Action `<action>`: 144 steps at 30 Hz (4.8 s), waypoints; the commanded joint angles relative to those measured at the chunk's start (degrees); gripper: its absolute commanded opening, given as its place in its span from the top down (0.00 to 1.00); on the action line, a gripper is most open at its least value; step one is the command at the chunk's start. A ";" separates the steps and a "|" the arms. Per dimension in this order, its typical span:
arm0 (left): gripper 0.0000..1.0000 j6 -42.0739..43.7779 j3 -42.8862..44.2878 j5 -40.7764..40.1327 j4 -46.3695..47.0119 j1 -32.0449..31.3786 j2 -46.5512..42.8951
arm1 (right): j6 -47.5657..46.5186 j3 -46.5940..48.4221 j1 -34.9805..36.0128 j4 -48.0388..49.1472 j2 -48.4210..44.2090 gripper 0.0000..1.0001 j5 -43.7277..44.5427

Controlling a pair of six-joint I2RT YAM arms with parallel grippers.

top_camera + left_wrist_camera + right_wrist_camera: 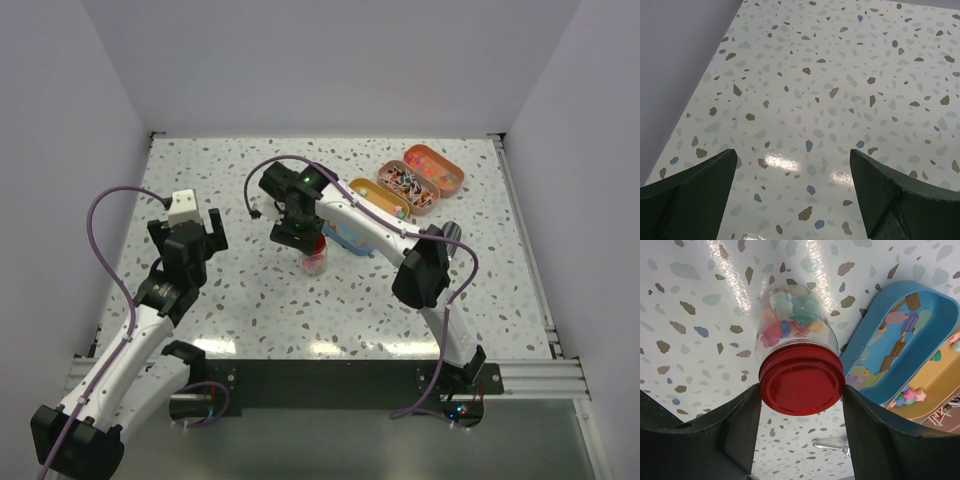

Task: Pack the candies
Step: Close the bottle lid on the packing bottle, then screw the bottle lid onto the packing bottle.

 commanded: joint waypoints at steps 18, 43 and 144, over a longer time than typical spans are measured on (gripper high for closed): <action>0.00 -0.06 1.06 0.64 2.07 0.88 -0.13 | -0.05 -1.94 0.53 0.26 -3.38 0.02 -0.07; 0.00 3.10 0.09 11.97 4.79 0.88 0.83 | 11.45 -19.85 -6.76 18.27 -22.53 0.37 -5.77; 0.31 13.65 -8.53 44.06 76.60 -19.60 49.79 | 14.89 -49.05 -23.46 58.63 -27.03 0.63 -46.03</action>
